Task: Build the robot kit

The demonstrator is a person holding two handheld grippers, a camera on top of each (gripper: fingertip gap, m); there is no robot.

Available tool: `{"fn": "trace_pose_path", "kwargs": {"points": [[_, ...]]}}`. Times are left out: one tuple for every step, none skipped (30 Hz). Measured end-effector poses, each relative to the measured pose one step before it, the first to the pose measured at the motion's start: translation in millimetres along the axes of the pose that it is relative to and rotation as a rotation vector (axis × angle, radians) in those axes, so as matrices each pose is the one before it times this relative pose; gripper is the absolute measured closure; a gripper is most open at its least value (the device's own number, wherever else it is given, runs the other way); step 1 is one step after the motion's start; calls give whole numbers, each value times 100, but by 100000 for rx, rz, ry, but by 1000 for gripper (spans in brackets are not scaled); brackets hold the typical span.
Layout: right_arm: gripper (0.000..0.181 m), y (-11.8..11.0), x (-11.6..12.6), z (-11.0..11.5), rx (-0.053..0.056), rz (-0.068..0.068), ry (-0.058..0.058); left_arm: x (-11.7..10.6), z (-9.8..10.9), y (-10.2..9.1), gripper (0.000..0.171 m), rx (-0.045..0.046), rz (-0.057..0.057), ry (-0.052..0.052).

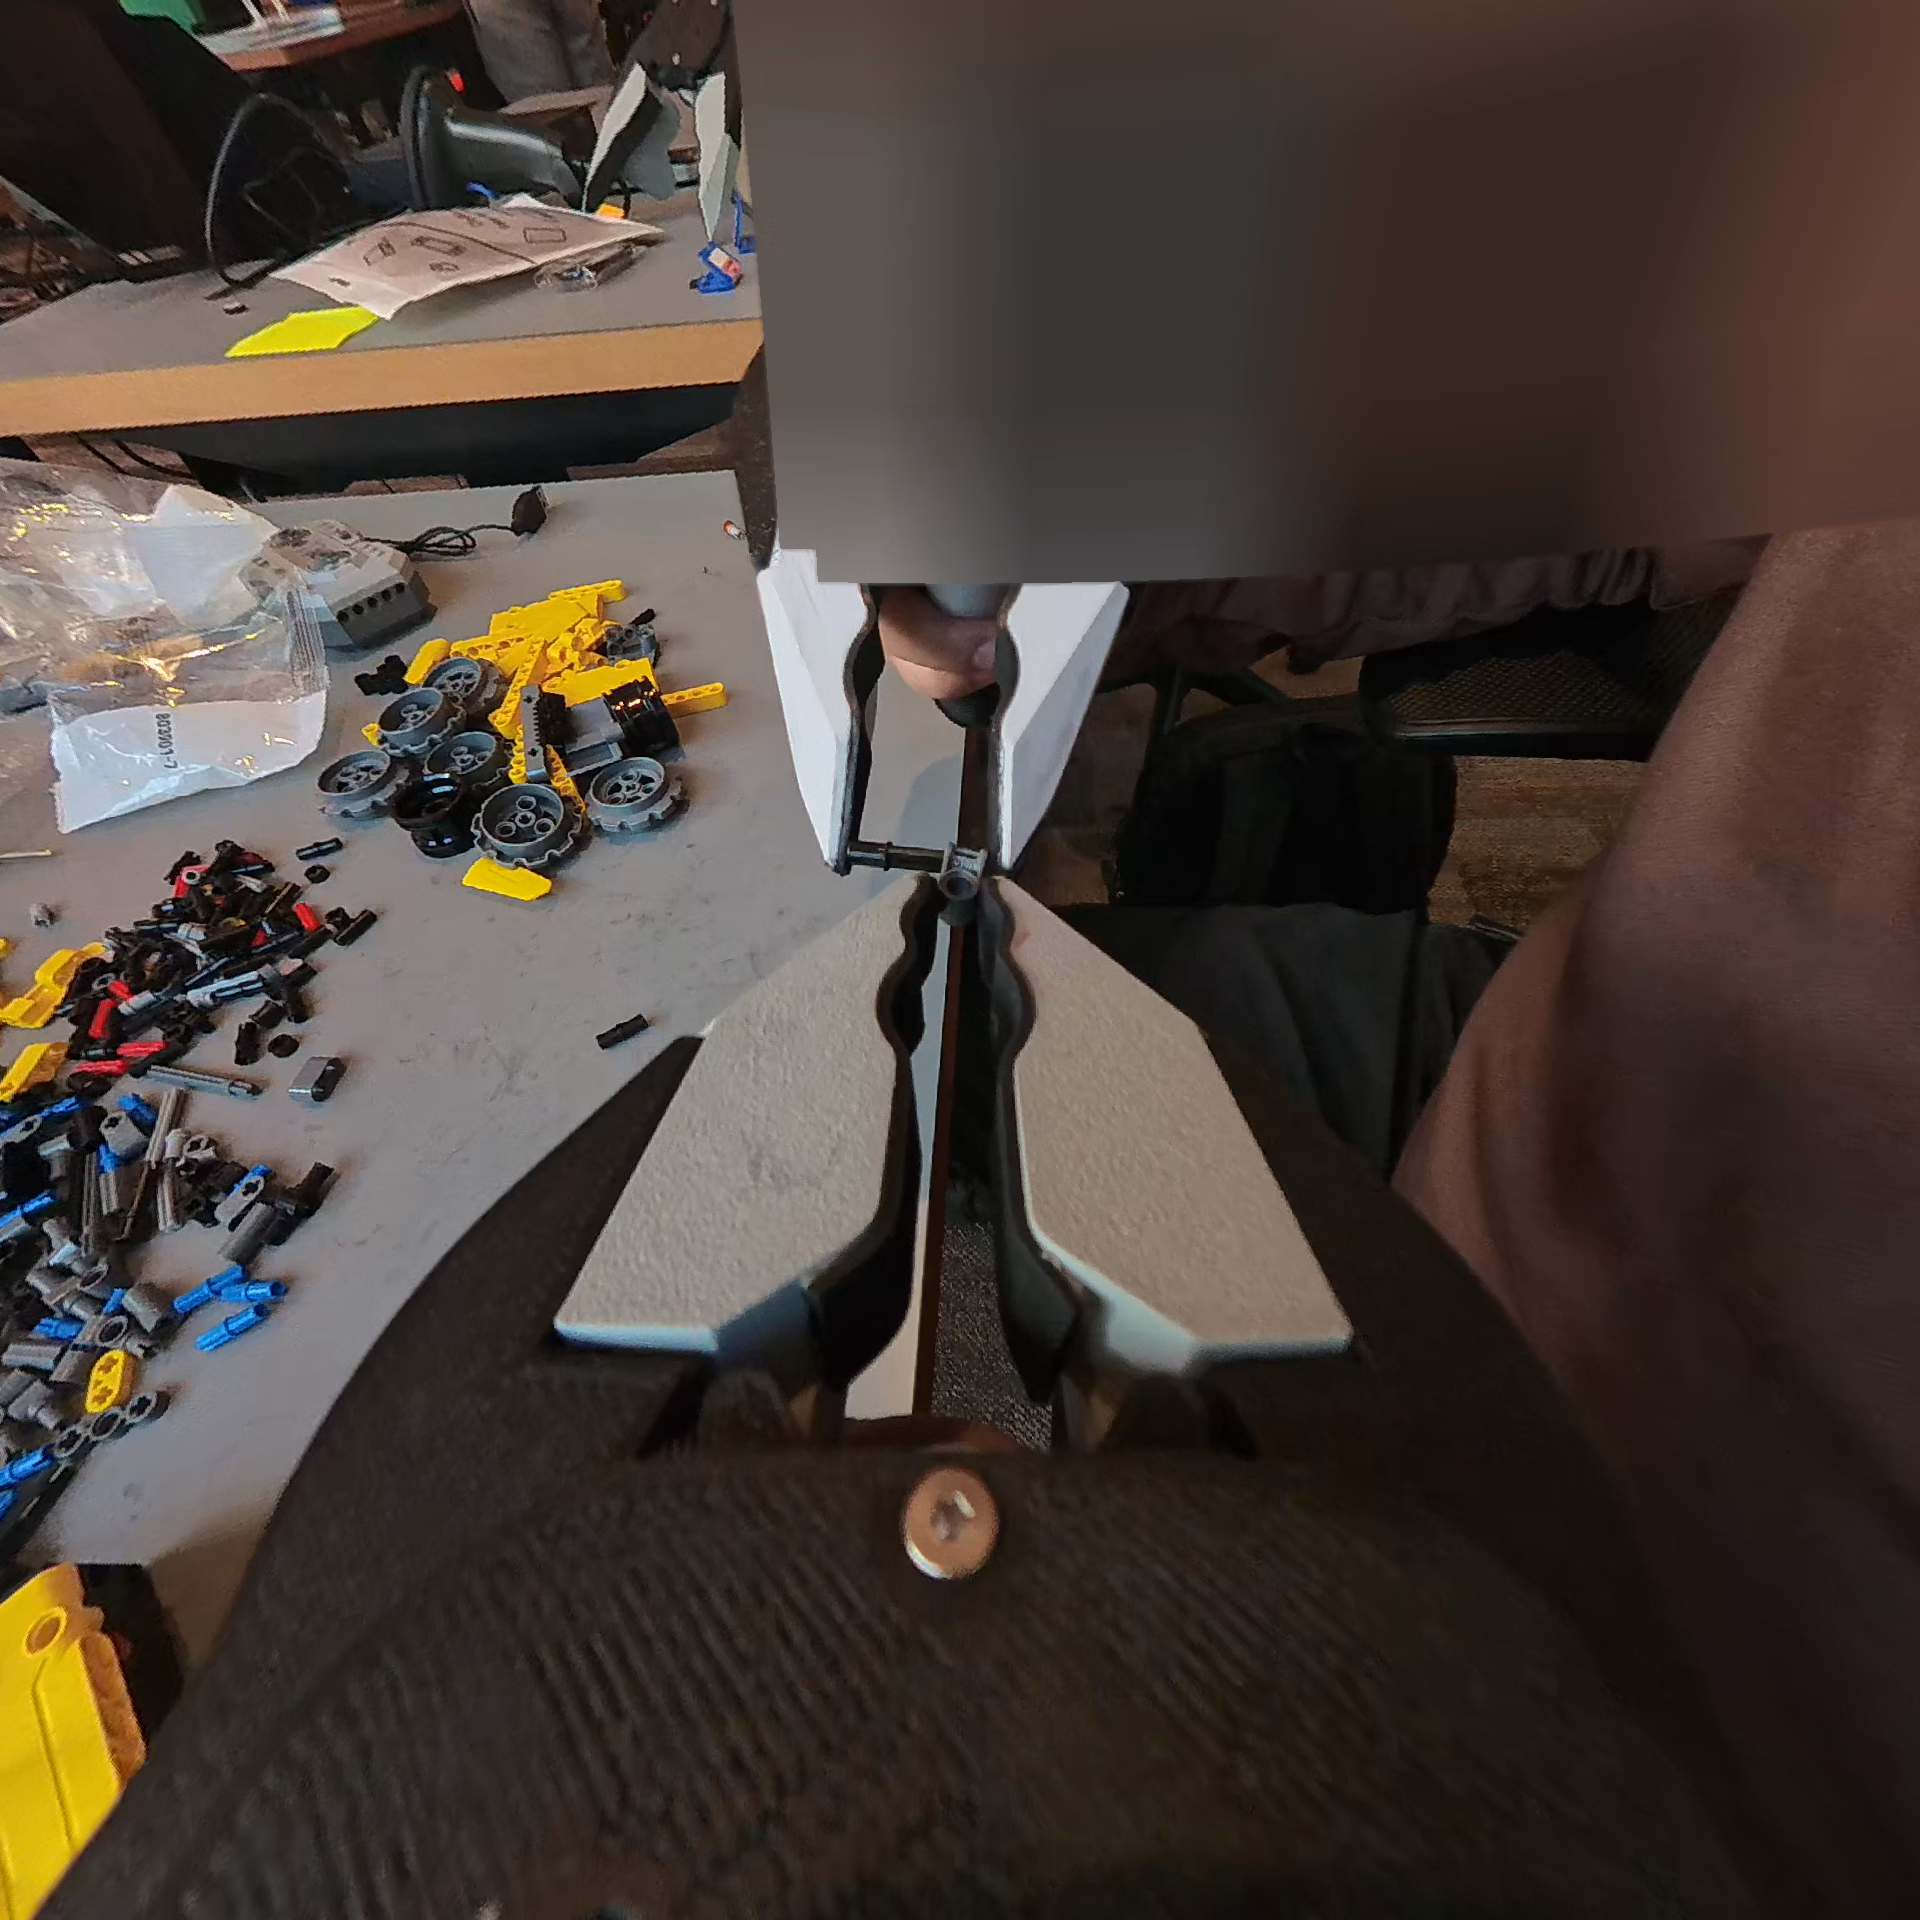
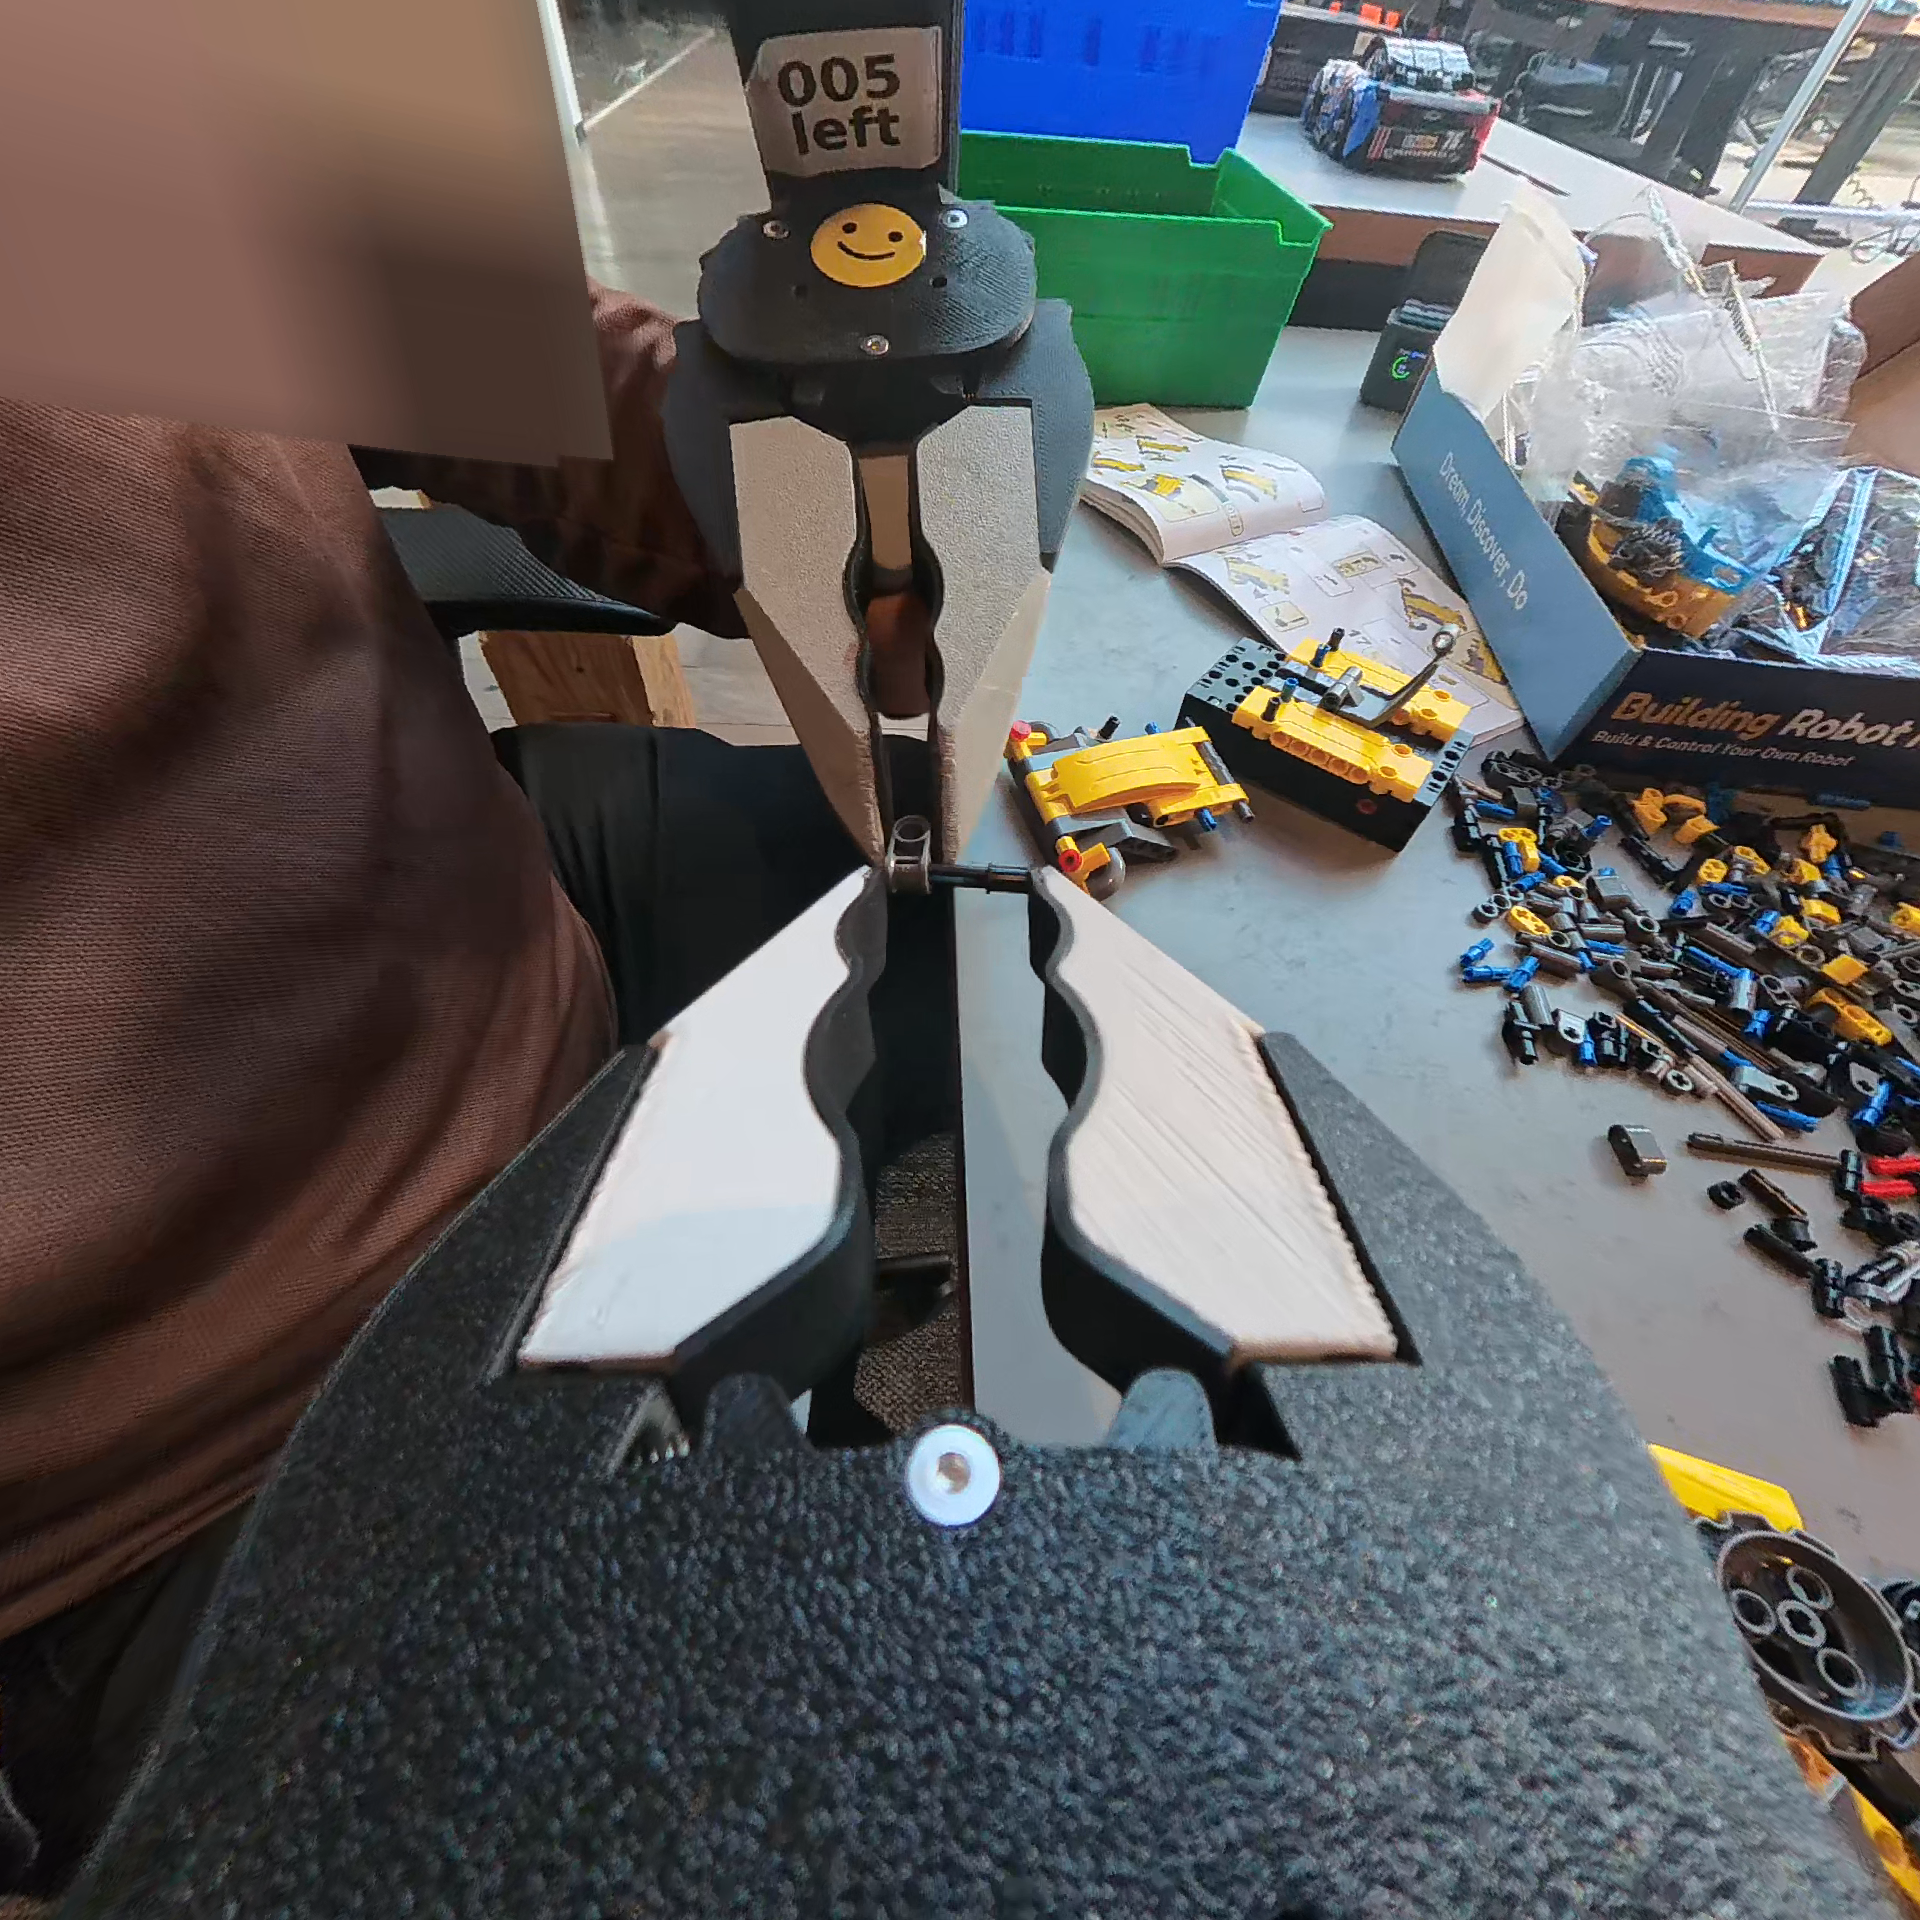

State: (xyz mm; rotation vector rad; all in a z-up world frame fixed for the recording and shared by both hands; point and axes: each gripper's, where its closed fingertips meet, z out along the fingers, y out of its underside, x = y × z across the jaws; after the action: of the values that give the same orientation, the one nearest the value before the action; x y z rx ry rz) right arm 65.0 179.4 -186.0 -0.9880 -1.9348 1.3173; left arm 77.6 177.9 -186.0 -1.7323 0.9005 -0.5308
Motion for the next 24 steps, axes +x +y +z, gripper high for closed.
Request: {"fn": "trace_pose_path", "kwargs": {"points": [[158, 72, -4, 40, -384, -859, 571, 15, 11, 93, 167, -763, -181, -83], [158, 100, -6, 38, -612, -679, 414, 31, 29, 116, 167, -971, 25, -154], [158, 95, -10, 34, -650, -583, 335, 8, 41, 117, 167, -918, -39, -201], [159, 62, -32, 19, -415, -567, 240, 28, 25, 73, 168, -648, -254, 25], [159, 27, -63, 21, -174, -326, -146, 69, 0, 53, 167, -526, -600, 690], [159, 6, -127, 14, 31, -133, -484, 153, -13, 16, 167, -246, -714, 1316], [159, -14, -81, 24, 146, -370, -122, 83, -11, 10, 167, -10, -806, 887], [159, 20, 17, 37, -90, -972, 844, -25, -21, 56, 168, -175, -1069, 379], [159, 86, 23, 50, -703, -1858, 1365, -35, 11, 118, 167, -377, -1634, 294], [160, 128, 68, 40, -1407, -2439, 1780, -29, 56, 155, 167, -320, -1504, 116], [159, 165, 44, 68, -1785, -2737, 1897, -44, 67, 199, 167, -490, -1651, 60], [159, 164, -85, 81, -1721, -2939, 1402, 46, 62, 212, 167, -644, -1944, 984], [160, 196, -183, 99, -1767, -2813, 805, 155, 89, 281, 167, -935, -1606, 1694], [162, 246, -192, 105, -1974, -2510, 512, 93, 140, 332, 167, -945, -540, 805], [162, 268, -155, 145, -1768, -1899, 371, 25, 154, 356, 167, -1020, -345, 300], [162, 248, -166, 175, -1139, -1166, -19, 27, 124, 349, 167, -777, -522, 646], [163, 256, -157, 178, -873, -1022, -230, 27, 118, 301, 167, -396, -1251, 926], [163, 329, -108, 210, -1469, -1257, 10, -106, 161, 372, 167, -728, -1667, 284], [163, 407, -33, 235, -2333, -1820, 651, -199, 224, 425, 167, -1241, -1818, -463], [164, 378, -70, 224, -2208, -1921, 532, -144, 189, 387, 167, -1295, -2017, 258], [164, 320, -108, 185, -1644, -1316, -113, -51, 179, 328, 167, -1015, -1608, 817], [164, 341, -50, 148, -1296, -568, -410, -155, 199, 240, 167, -449, -263, -425], [164, 341, -11, 158, -1267, -560, -98, -186, 202, 250, 167, -878, -143, -730], [164, 305, -71, 170, -1090, -792, -105, -132, 180, 257, 167, -1227, -518, 48]]}}
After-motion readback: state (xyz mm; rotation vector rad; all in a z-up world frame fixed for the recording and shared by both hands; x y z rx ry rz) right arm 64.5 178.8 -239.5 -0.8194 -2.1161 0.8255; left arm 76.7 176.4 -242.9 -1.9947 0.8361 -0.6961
